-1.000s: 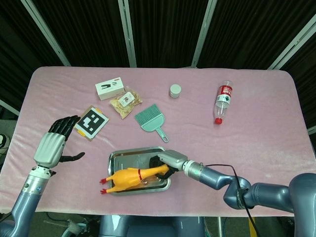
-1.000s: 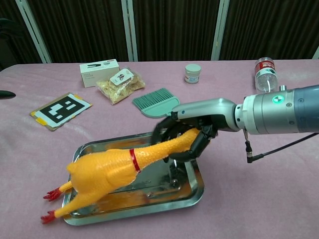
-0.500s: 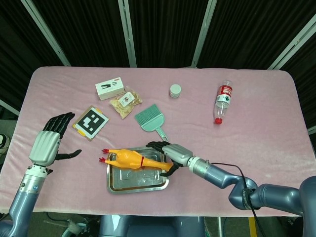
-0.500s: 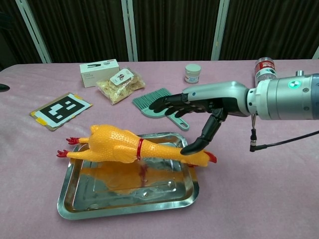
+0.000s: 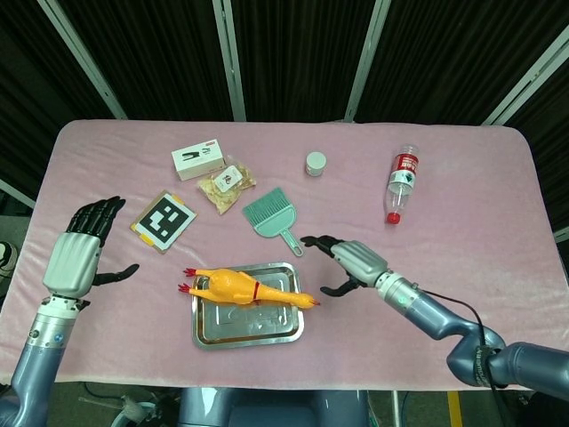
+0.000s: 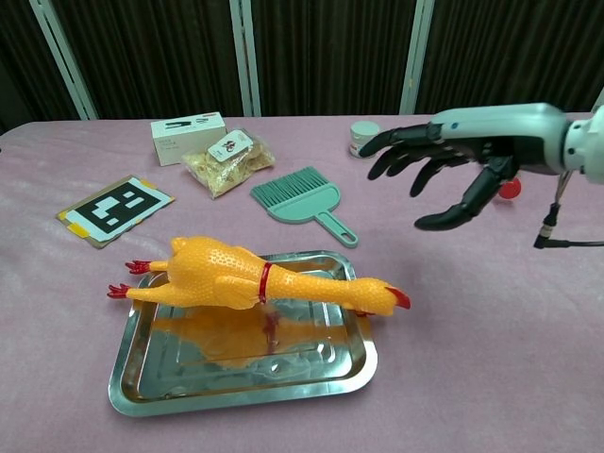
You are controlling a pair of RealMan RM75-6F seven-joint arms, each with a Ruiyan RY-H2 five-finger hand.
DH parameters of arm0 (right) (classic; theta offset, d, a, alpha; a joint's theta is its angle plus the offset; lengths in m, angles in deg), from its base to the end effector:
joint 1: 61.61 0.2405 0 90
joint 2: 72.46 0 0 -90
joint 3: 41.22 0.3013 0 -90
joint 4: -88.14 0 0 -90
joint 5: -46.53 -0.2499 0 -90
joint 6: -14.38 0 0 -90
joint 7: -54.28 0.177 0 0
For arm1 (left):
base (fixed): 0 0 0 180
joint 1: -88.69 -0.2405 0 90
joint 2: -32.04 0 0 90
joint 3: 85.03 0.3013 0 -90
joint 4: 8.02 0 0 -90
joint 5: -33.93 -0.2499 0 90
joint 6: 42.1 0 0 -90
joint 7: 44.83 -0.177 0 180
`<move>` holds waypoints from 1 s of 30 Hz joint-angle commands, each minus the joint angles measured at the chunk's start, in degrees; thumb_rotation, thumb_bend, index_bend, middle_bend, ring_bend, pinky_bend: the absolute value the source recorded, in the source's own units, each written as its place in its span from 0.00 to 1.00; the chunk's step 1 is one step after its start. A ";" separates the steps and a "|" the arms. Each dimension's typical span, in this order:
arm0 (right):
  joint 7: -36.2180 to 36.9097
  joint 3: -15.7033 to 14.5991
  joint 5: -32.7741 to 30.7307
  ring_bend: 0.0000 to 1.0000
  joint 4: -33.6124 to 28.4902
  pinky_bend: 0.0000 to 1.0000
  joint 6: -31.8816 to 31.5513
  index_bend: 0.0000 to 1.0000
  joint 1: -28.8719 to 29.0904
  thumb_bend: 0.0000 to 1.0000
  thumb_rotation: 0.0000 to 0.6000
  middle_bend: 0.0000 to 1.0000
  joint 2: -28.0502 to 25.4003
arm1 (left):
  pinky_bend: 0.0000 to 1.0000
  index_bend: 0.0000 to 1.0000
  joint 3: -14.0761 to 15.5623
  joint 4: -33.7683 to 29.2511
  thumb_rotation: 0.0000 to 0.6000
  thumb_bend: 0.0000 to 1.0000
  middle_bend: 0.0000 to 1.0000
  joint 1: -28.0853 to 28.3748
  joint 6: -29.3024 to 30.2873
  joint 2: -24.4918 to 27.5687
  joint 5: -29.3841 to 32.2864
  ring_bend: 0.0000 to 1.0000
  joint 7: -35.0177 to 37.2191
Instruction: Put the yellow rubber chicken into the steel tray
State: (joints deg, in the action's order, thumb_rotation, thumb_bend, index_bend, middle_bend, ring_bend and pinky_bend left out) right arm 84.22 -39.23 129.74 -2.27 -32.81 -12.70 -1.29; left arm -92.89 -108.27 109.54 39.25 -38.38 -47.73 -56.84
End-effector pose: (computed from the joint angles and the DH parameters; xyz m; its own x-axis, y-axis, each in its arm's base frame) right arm -0.1661 -0.4061 -0.0042 0.1628 -0.5793 0.7987 -0.9119 -0.3974 -0.1024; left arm -0.2478 0.3184 0.0975 0.3354 -0.0855 0.9382 0.9108 -0.2250 -0.3461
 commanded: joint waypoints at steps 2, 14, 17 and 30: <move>-7.74 -0.43 -3.99 0.17 0.24 0.27 -9.55 0.17 -7.48 0.35 1.00 0.22 -4.54 | 0.08 0.08 1.03 0.10 1.00 0.00 0.08 -1.33 0.25 1.95 0.39 0.07 -1.61; -26.92 -2.05 -6.33 0.04 2.45 0.10 -29.45 0.10 -22.41 0.36 1.00 0.21 -4.61 | 0.07 0.09 3.71 3.05 1.00 0.00 0.08 -6.35 5.77 1.15 -2.47 0.07 0.28; -26.97 -2.76 -5.78 0.02 2.15 0.09 -31.24 0.08 -24.77 0.36 1.00 0.19 -4.88 | 0.07 0.09 4.63 3.71 1.00 0.00 0.08 -7.46 6.66 0.96 -3.41 0.07 0.81; -25.26 -5.19 -3.39 0.00 0.55 0.04 -36.38 0.00 -33.15 0.36 1.00 0.14 -6.70 | 0.07 0.10 7.87 4.46 1.00 0.00 0.08 -11.87 10.18 1.60 -7.14 0.07 1.87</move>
State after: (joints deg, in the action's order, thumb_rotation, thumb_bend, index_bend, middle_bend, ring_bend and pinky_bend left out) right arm 58.22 -44.01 125.67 -1.31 -68.38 -44.88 -7.63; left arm -85.34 -103.81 97.95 49.31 -36.93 -54.59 -54.99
